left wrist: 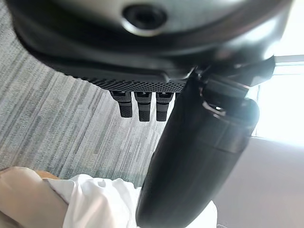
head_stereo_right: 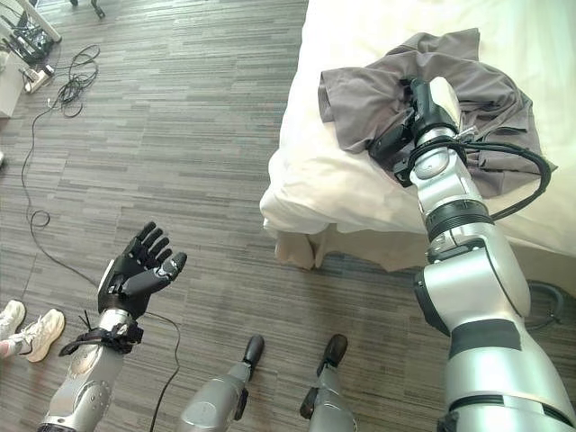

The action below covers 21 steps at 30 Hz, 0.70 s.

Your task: Pick up bed clothes into laundry basket.

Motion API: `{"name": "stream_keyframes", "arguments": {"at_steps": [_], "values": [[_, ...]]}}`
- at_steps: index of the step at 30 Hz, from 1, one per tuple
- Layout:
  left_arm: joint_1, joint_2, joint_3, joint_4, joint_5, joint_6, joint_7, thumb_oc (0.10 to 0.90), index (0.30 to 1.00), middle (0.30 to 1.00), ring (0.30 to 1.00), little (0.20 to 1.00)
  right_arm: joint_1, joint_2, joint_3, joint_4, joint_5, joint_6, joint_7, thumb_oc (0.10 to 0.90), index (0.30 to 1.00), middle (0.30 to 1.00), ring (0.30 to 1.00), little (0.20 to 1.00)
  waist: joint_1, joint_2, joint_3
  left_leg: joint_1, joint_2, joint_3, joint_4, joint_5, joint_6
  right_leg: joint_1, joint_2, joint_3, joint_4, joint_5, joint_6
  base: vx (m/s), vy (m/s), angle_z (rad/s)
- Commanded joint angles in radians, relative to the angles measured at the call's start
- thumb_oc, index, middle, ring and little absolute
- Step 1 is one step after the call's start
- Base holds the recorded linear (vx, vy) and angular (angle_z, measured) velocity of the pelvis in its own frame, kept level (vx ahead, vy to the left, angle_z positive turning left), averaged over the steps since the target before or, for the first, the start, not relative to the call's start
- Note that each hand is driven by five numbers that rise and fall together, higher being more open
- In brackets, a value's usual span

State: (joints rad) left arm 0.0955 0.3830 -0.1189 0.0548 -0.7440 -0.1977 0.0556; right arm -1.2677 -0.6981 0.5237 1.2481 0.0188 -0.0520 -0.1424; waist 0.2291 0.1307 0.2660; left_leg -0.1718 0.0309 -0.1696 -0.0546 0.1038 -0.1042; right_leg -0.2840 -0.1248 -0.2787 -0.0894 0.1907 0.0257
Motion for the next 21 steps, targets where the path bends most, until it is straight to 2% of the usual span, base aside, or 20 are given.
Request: {"name": "stream_keyframes", "arguments": {"at_steps": [1, 11, 16, 18, 21], "values": [[-0.019, 0.026, 0.009, -0.190, 0.012, -0.135, 0.006, 0.800, 0.900, 0.900, 0.900, 0.900, -0.080, -0.016, 0.137, 0.007, -0.027, 0.005, 0.002, 0.400, 0.300, 0.300, 0.300, 0.300, 0.004, 0.001, 0.022, -0.062, -0.003, 0.009, -0.033, 0.028, -0.022, -0.018, -0.047, 0.096, 0.169, -0.166, 0.101, 0.02, 0.009, -0.09], [-0.040, 0.028, 0.005, -0.175, 0.012, -0.141, 0.014, 0.800, 0.900, 0.900, 0.900, 0.900, -0.124, -0.122, 0.162, -0.175, 0.000, -0.024, -0.058, 0.400, 0.300, 0.300, 0.300, 0.300, -0.061, -0.018, 0.012, -0.028, -0.008, 0.024, -0.033, 0.010, -0.013, 0.009, -0.046, 0.130, 0.164, -0.173, 0.100, 0.02, 0.020, -0.07], [-0.049, 0.027, 0.016, -0.169, 0.015, -0.139, 0.014, 0.800, 0.900, 0.900, 0.900, 0.900, -0.109, -0.190, 0.097, -0.325, 0.089, -0.045, -0.101, 0.400, 0.300, 0.300, 0.300, 0.300, -0.103, -0.022, 0.000, -0.009, -0.011, 0.027, -0.033, -0.001, -0.009, 0.026, -0.056, 0.146, 0.167, -0.178, 0.099, 0.02, 0.019, -0.01], [-0.057, 0.030, 0.020, -0.165, 0.022, -0.140, 0.014, 0.800, 0.900, 0.900, 0.900, 0.900, -0.100, -0.219, 0.076, -0.397, 0.108, -0.050, -0.105, 0.400, 0.300, 0.300, 0.300, 0.300, -0.119, -0.034, -0.004, 0.009, -0.009, 0.037, -0.033, -0.013, -0.004, 0.033, -0.055, 0.157, 0.168, -0.181, 0.100, 0.06, 0.046, -0.04], [-0.065, 0.042, 0.033, -0.158, 0.034, -0.131, -0.001, 0.800, 0.900, 0.900, 0.900, 0.900, -0.058, -0.279, 0.035, -0.591, 0.116, -0.064, -0.116, 0.400, 0.300, 0.300, 0.300, 0.300, -0.154, -0.078, 0.001, 0.037, 0.002, 0.084, 0.056, -0.080, 0.004, 0.053, -0.042, 0.209, 0.161, -0.184, 0.096, 0.07, 0.030, -0.25]]}}
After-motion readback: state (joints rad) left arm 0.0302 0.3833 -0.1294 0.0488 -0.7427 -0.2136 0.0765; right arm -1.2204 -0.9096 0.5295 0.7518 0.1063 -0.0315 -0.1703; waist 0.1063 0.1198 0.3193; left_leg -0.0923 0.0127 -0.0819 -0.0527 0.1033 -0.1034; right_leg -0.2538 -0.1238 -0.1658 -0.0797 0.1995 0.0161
